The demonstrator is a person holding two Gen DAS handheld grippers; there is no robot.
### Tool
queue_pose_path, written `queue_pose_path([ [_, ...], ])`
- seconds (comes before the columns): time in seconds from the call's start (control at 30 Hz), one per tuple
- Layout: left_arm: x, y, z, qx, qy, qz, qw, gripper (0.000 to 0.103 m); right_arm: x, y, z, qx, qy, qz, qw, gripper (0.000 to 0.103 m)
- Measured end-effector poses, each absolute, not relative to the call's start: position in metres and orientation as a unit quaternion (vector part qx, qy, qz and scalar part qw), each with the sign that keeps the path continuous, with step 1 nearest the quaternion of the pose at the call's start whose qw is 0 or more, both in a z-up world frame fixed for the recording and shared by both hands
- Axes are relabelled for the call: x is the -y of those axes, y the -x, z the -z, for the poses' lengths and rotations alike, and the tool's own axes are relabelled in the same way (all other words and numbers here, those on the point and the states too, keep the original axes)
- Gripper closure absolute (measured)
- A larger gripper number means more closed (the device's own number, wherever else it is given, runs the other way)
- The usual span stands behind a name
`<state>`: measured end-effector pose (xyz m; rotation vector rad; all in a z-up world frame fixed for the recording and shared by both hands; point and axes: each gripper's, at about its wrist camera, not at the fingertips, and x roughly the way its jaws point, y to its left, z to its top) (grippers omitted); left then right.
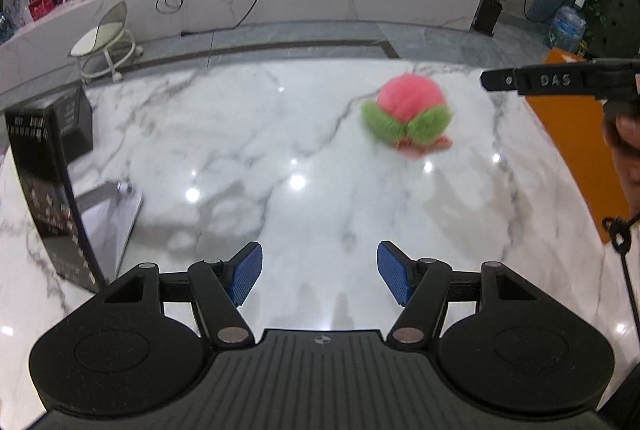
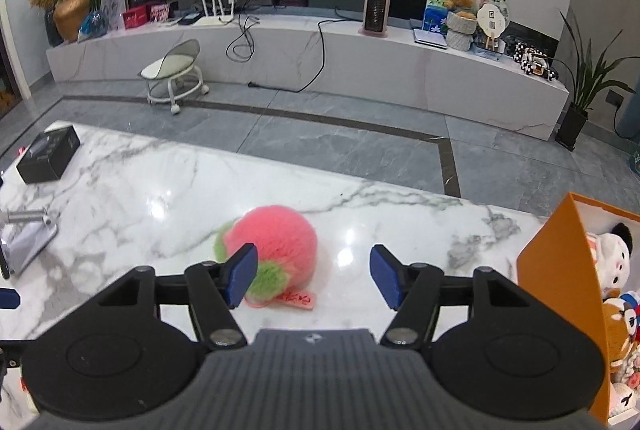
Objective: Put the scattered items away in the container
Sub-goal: 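Lower the left gripper onto the red-capped bottle and close it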
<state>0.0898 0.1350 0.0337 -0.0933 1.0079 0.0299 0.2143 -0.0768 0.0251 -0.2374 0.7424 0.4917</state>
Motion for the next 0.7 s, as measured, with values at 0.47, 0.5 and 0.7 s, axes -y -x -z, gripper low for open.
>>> queue_pose_path([
  [0.47,-0.148,-0.048,-0.002,-0.551,0.001,0.003,0.834,0.028,0.06,-0.217,-0.008,-0.369,0.144,-0.237,0.887,0.034],
  [0.5,-0.148,-0.044,0.0,-0.556,-0.003,0.002,0.831,0.028,0.06,-0.217,-0.008,-0.37,0.146,-0.237,0.887,0.034],
  [0.7,-0.149,-0.029,0.006,-0.576,0.009,0.001,0.817,0.028,0.057,-0.218,-0.004,-0.371,0.151,-0.235,0.886,0.034],
])
